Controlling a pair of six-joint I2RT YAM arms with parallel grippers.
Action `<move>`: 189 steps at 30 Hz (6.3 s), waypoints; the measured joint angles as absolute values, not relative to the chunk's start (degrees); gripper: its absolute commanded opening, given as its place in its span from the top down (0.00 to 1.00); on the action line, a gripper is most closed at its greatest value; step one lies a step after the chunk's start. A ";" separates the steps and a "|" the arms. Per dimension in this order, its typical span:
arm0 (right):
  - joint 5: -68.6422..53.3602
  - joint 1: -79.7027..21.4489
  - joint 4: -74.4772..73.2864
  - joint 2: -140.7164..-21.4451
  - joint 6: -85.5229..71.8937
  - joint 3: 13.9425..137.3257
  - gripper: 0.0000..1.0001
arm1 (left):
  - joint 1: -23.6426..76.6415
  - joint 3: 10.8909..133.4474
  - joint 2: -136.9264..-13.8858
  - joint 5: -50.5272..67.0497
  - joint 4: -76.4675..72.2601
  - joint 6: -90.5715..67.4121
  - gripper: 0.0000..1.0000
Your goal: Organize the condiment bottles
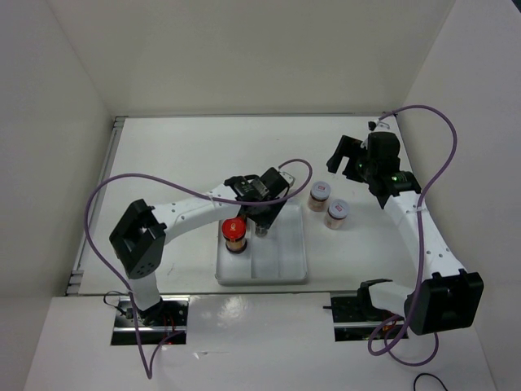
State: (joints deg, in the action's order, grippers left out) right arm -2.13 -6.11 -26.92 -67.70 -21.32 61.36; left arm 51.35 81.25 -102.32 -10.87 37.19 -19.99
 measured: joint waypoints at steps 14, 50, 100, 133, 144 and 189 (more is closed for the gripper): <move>-1.69 -6.11 -26.94 -67.75 -21.12 61.32 0.01 | 52.25 81.91 -102.35 -12.03 38.13 -21.26 0.09; 0.14 -0.19 -27.94 -67.26 -21.12 61.32 0.01 | 44.86 119.17 -126.02 -10.35 42.39 -20.93 0.05; -0.91 1.04 -27.92 -66.92 -20.93 61.30 0.01 | 42.41 119.72 -119.15 -11.03 45.91 -20.71 0.58; -3.42 1.06 -27.42 -72.36 -20.78 59.44 0.01 | 42.41 95.39 -110.39 -9.52 38.92 -21.43 0.56; -2.37 -1.17 -27.53 -75.99 -20.08 59.44 0.01 | 42.41 94.48 -110.63 -8.73 37.54 -21.43 0.54; -7.88 -9.89 -28.49 -89.41 -12.86 65.28 0.01 | 27.57 97.69 -92.71 -10.33 40.14 -21.43 0.00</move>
State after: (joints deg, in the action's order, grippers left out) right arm -7.88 -9.89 -28.49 -89.41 -12.86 65.28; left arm 27.57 97.69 -92.71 -10.33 40.14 -21.43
